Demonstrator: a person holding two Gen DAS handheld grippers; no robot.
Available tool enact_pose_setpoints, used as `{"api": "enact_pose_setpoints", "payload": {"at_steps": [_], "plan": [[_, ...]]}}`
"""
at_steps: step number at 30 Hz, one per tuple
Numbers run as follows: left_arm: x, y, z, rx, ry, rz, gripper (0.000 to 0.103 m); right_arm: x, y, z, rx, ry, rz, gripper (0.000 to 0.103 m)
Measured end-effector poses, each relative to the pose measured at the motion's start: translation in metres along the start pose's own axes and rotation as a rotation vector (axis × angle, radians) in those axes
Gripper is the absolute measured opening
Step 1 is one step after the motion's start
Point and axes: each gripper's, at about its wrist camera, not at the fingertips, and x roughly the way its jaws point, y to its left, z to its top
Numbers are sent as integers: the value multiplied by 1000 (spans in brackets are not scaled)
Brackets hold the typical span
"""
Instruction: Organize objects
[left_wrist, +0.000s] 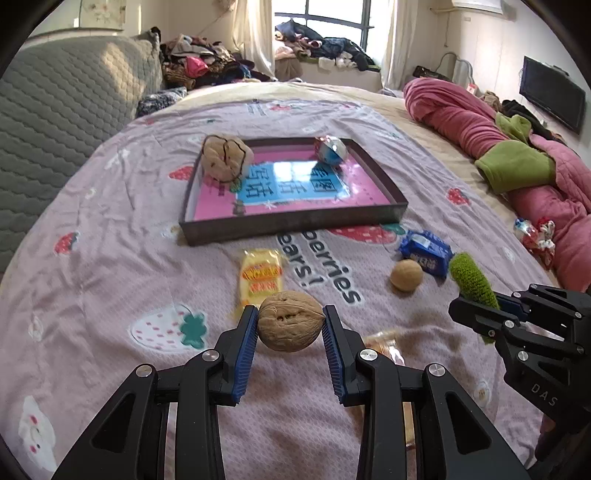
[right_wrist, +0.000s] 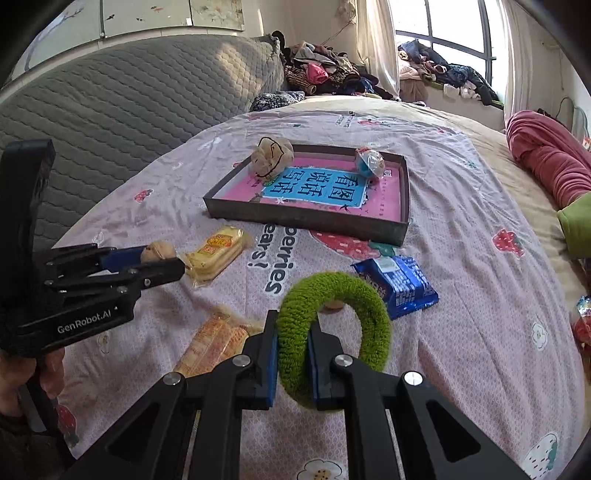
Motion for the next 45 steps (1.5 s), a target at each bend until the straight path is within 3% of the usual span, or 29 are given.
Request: {"api": "enact_pose_setpoints", "payload": {"at_steps": [18, 45], "plan": [[18, 18, 28, -29, -12, 22, 36, 21, 6, 49, 3, -57, 27, 13], [48, 28, 65, -35, -31, 28, 36, 45, -8, 81, 11, -104, 53, 13]]}}
